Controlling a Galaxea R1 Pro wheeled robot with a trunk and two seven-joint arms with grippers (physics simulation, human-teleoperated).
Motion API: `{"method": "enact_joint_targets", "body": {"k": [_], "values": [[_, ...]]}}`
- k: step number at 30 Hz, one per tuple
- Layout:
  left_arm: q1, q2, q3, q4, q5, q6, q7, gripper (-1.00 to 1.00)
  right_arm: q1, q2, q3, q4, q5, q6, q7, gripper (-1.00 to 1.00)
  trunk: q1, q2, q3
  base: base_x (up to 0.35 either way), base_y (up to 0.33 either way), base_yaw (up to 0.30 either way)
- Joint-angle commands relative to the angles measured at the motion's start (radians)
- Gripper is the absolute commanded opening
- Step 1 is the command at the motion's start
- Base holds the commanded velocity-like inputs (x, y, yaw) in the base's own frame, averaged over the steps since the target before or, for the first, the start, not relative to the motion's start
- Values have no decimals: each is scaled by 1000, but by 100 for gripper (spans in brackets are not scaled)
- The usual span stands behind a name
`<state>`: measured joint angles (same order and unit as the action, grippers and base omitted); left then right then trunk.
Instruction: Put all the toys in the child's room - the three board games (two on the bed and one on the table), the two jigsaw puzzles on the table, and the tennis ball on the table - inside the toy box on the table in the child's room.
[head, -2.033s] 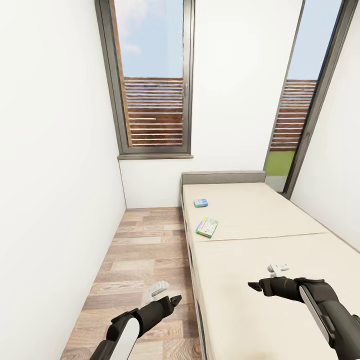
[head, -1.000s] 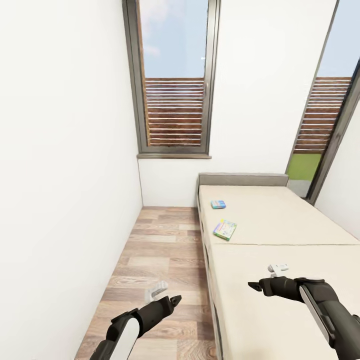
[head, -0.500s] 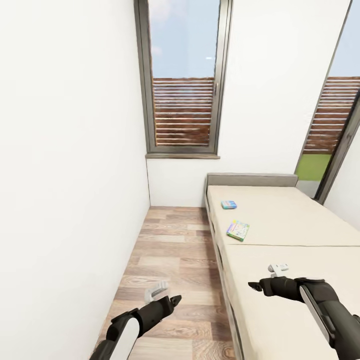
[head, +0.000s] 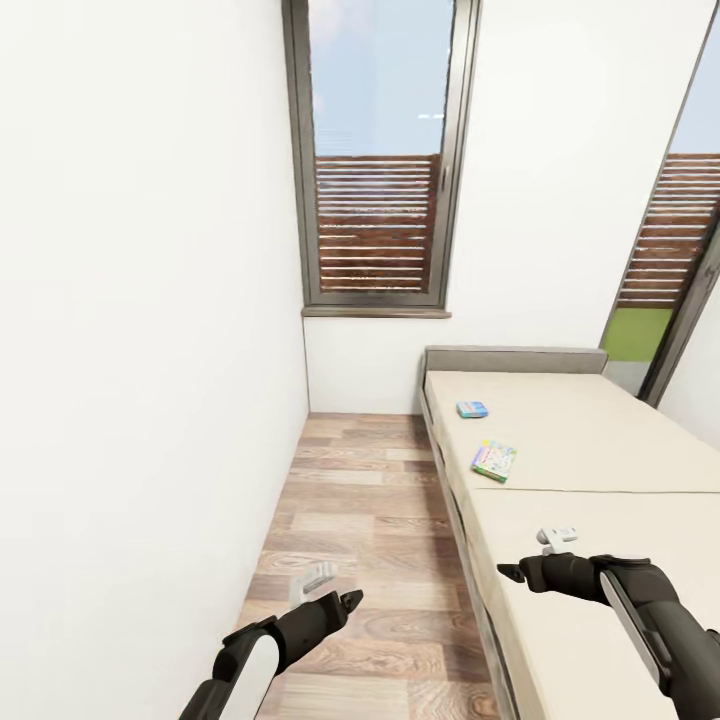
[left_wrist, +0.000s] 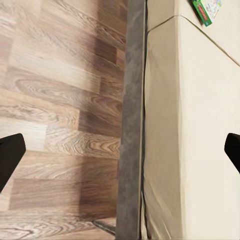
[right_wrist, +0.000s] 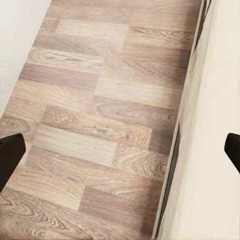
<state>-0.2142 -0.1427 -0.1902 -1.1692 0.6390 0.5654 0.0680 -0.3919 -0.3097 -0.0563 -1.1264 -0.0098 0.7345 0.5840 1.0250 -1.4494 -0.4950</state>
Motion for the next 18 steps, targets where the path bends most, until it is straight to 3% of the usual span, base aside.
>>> {"method": "enact_joint_targets", "body": {"k": [1,18], "values": [[-1,0,0,-1,10,4,7,100,-1,0,-1,-1,-1,6,4,100,0,-1,-1,0,53,1],[-1,0,-2,-1,10,4,7,100,-1,-2,-2,-1,-1,7,4,100,0,-1,-1,43,62,0]]}}
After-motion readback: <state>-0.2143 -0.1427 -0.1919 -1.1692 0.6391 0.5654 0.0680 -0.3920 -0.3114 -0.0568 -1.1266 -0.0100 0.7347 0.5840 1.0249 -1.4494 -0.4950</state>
